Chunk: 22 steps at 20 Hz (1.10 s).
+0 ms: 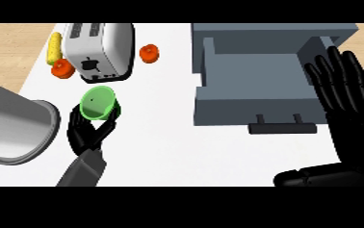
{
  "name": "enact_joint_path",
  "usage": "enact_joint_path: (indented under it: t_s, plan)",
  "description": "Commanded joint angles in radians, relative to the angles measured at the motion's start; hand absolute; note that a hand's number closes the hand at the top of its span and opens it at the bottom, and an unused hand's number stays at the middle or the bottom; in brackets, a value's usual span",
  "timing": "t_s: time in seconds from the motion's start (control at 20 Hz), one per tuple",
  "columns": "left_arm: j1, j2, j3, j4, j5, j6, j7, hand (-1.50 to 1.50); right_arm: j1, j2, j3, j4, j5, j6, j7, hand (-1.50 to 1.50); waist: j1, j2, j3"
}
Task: Pick up the cup, place it into the drawer and close the drawer
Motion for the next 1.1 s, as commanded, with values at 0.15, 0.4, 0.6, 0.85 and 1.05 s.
enact_joint_path:
  t_s: [0.15,0.4,0.6,0.85,1.05]
  plan:
    - [-0.052,0.016,0.024,0.011,-0.023,0.083,-0.129,1.50,-0.020,-0.006,-0.018,0.005,0.006,-0.010,-0.001,-1.50,0.000,0.000,0.000]
    - [0.010,0.026,-0.121,0.030,-0.153,-0.154,-0.103,1.50,-0.018,-0.014,-0.027,0.009,-0.015,0.005,0.002,-1.50,-0.002,0.002,0.000]
    - [0.053,0.100,-0.207,-0.034,-0.211,-0.314,-0.040,1.50,-0.029,-0.011,-0.031,-0.009,-0.023,-0.011,0.029,-1.50,0.010,-0.003,0.001]
    - [0.064,0.073,-0.236,-0.207,-0.192,-0.343,0.013,1.50,0.058,0.021,0.020,-0.018,0.044,-0.009,-0.033,-1.50,0.015,-0.009,0.002]
    - [0.109,0.097,-0.304,-0.388,-0.218,-0.341,0.099,1.50,0.049,-0.002,-0.023,-0.004,0.002,0.013,-0.040,-1.50,0.025,-0.011,0.003]
